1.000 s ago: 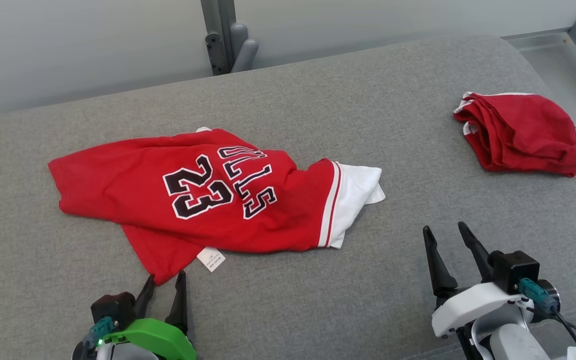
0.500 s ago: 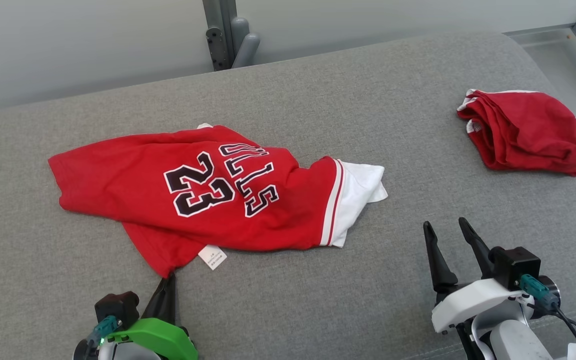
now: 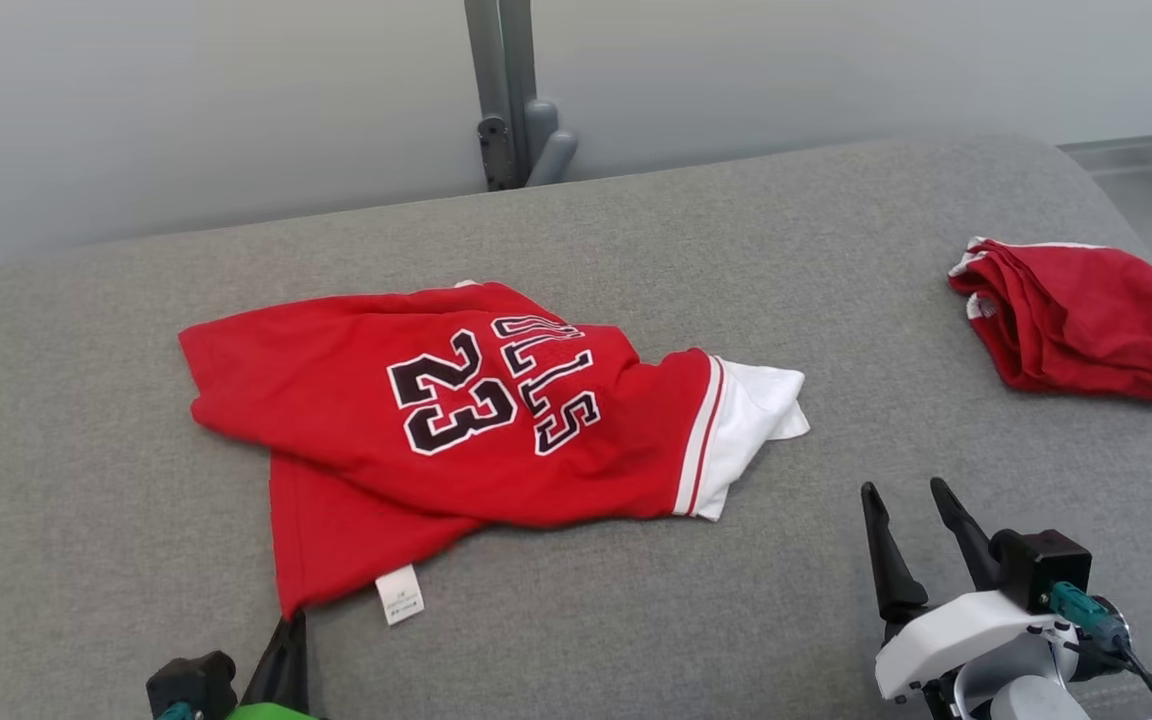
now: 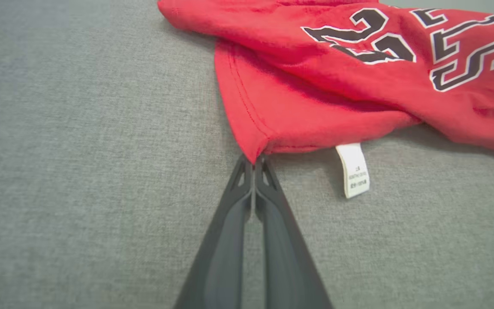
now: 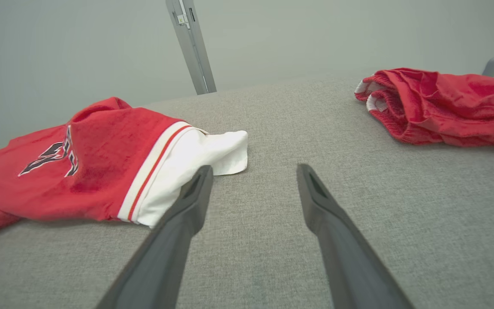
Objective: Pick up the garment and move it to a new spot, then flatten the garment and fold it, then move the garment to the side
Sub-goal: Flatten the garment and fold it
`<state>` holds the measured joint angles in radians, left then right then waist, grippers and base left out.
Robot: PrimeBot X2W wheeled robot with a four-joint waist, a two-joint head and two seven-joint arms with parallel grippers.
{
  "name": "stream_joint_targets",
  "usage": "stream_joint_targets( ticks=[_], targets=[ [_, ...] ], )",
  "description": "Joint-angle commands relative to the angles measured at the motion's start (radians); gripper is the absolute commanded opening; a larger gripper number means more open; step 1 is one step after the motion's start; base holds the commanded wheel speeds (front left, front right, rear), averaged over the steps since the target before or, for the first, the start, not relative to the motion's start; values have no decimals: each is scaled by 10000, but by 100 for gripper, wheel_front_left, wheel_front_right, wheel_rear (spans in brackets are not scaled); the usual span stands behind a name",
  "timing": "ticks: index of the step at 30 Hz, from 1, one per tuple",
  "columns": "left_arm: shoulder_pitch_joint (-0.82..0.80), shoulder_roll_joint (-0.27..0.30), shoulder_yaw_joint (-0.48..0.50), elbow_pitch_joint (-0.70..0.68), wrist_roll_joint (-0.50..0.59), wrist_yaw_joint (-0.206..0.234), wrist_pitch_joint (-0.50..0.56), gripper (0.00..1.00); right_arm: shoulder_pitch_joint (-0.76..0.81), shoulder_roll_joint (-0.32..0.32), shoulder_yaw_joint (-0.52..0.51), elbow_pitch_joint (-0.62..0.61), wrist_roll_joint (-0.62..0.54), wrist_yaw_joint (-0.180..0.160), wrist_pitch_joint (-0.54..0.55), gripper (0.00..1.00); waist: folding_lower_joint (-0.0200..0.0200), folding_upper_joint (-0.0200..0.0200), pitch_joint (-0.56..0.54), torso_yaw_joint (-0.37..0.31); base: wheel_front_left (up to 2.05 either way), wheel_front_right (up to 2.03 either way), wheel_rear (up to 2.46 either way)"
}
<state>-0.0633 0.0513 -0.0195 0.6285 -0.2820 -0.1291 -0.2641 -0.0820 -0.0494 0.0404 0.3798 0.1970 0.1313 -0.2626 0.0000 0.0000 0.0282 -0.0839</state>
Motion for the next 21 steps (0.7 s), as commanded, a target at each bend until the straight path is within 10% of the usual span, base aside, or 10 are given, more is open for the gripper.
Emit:
stream_joint_targets(
  ticks=[1,13,15,21],
  targets=[
    [244,112,146,-61,130,-23,1,0,170,-29,-6,31,106,-12,-29,100,0,0,-298,333,0,0,0],
    [731,294,1510,-414,687,64,1,4,309,-30,-129,89,53,-12,-28,100,0,0,-400,558,0,0,0],
    [604,246,1649,-437,701,47,1,100,329,-29,-169,123,8,-12,-28,100,0,0,-384,598,0,0,0],
    [517,84,1627,-616,926,31,1,100,224,-30,-187,257,-36,-12,-28,100,0,0,-335,695,0,0,0]
  ],
)
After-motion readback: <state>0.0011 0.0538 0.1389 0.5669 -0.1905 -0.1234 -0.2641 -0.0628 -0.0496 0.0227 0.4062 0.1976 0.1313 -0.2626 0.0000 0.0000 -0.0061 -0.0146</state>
